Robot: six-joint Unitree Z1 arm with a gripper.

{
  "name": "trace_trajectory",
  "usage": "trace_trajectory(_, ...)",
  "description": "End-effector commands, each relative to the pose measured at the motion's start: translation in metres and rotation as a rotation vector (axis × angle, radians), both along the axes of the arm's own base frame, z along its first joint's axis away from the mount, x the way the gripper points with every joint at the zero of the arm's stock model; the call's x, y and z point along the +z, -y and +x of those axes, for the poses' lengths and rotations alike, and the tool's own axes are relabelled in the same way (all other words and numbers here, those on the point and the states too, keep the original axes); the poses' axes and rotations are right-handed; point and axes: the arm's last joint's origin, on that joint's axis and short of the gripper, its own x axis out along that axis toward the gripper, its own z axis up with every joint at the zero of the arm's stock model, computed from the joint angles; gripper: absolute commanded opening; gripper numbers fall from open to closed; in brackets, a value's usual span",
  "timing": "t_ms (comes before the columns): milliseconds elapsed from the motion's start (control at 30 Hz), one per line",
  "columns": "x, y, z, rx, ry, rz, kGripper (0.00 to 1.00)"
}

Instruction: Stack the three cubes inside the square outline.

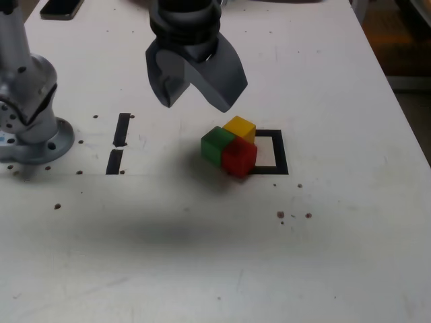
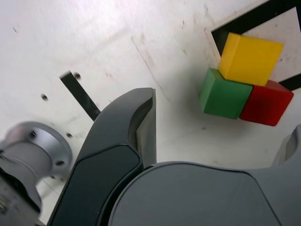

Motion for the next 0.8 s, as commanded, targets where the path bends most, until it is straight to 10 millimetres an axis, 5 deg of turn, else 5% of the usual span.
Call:
trace_trajectory(0, -0.001, -0.001, 0.005, -0.03, 0.006, 0.023, 0.97)
trace_trajectory(400, -0.022, 0.001, 0.038, -0.229, -0.011, 0.067, 0.97)
trace_trajectory(767, -0.034, -0.004, 0.06, -0.223, 0.014, 0.047, 0.97)
